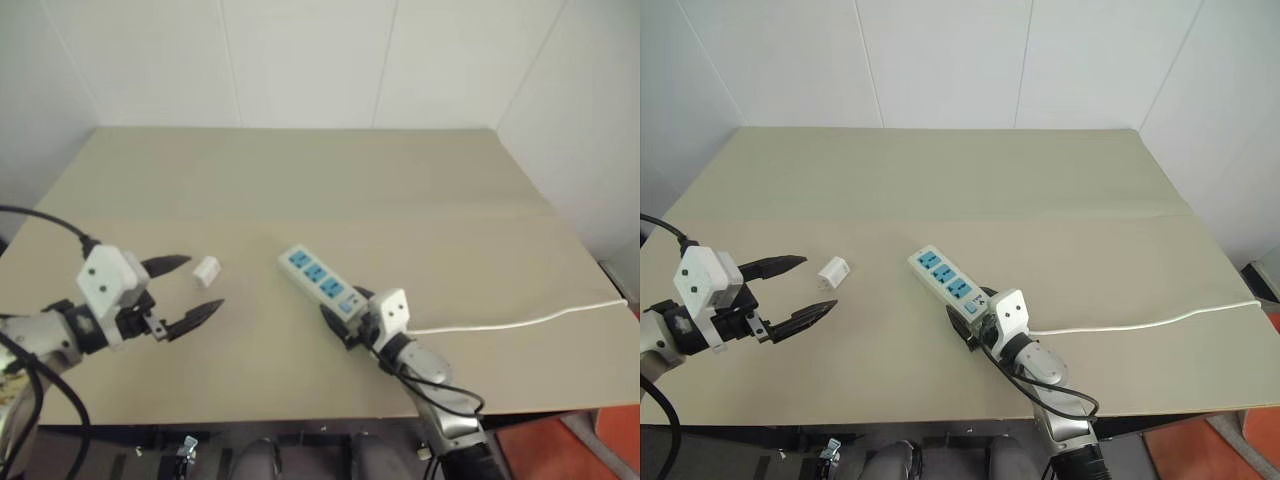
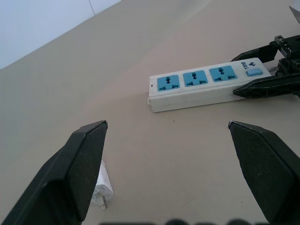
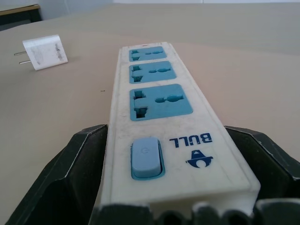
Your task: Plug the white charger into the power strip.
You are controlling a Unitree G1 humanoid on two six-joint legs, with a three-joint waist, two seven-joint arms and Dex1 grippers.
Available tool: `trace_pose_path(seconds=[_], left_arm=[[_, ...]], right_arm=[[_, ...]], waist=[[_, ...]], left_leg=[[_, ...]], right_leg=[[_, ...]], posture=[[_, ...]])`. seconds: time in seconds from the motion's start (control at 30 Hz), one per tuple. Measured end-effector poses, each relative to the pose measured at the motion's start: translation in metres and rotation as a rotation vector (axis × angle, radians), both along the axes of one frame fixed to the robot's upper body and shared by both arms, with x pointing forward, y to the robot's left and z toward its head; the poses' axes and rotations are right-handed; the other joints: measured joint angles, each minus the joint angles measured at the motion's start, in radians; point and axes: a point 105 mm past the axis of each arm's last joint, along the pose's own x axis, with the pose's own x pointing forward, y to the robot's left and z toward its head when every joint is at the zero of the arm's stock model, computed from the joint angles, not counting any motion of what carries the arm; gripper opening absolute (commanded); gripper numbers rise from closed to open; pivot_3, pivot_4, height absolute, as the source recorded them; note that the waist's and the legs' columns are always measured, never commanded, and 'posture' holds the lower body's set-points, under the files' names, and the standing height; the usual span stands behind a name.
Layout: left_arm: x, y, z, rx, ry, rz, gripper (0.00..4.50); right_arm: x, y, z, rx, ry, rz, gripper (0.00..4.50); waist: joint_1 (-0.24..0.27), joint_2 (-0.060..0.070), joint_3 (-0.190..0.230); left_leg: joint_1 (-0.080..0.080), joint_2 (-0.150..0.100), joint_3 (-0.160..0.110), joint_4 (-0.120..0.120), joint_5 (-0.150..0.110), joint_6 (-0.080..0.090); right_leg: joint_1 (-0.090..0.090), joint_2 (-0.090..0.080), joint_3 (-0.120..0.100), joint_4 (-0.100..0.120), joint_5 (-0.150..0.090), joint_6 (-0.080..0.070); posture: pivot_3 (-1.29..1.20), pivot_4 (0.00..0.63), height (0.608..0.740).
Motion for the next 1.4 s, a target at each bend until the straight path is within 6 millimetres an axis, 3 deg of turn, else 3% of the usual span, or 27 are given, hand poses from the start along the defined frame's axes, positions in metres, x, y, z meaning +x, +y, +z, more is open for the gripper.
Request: trace_pose_path(seconds=[0.3,0.63,0.8,1.03,1.23,1.4], left_arm=[[0.000,0.002,0.000,-0.001,-0.002,-0.005,4.50],[0.000,0.003,-0.003,0.009,-0.001,-0.002,4.50],[0.000,0.004,-0.004,0.008,0.004,0.004,4.50],[0.003,0.008,-0.003,0.006,-0.004,0.007,4.50],[0.020,0.007,0.017,0.056,-0.049,-0.084,4.50],[0.036,0.007,0.032,0.088,-0.074,-0.151,4.50]], right_arm=[[0.003,0.005,-0.005,-0.092,0.026,0.118,4.43],[0.004,0.007,-0.009,-0.091,0.072,0.120,4.43],[0.005,0.006,-0.010,-0.081,0.087,0.123,3.47],[0.008,0.005,-0.010,-0.084,0.079,0.132,3.47],[0.024,0.002,0.001,-0.133,-0.002,0.304,3.47],[0.027,-0.003,0.028,-0.160,-0.089,0.515,3.47]], waist=[[-0.001,-0.003,-0.003],[-0.004,-0.005,-0.008],[-0.003,-0.007,-0.011],[-0.004,-0.007,-0.012],[-0.007,-0.005,-0.009],[-0.007,0.006,-0.002]], left_leg=[[0.003,0.001,0.000,0.000,0.000,0.000],[0.003,0.002,0.001,0.000,0.000,0.000],[0.003,0.002,0.001,0.000,0.000,0.000],[0.003,0.002,0.001,0.000,0.000,0.000],[0.003,0.002,0.001,0.000,0.003,0.001],[-0.003,0.002,0.000,-0.001,0.002,0.002]], right_leg=[[0.001,0.001,0.000,0.001,0.001,-0.001],[0.001,0.002,0.000,0.001,0.001,-0.001],[0.001,0.002,0.000,0.000,0.001,-0.001],[0.002,0.002,0.000,0.000,0.001,-0.002],[0.001,0.004,0.000,0.000,0.003,-0.002],[-0.004,0.005,-0.001,0.000,0.002,-0.002]], posture=[[0.00,0.150,0.740],[0.00,0.150,0.740],[0.00,0.150,0.740],[0.00,0.150,0.740],[0.00,0.150,0.740],[0.00,0.150,0.740]])
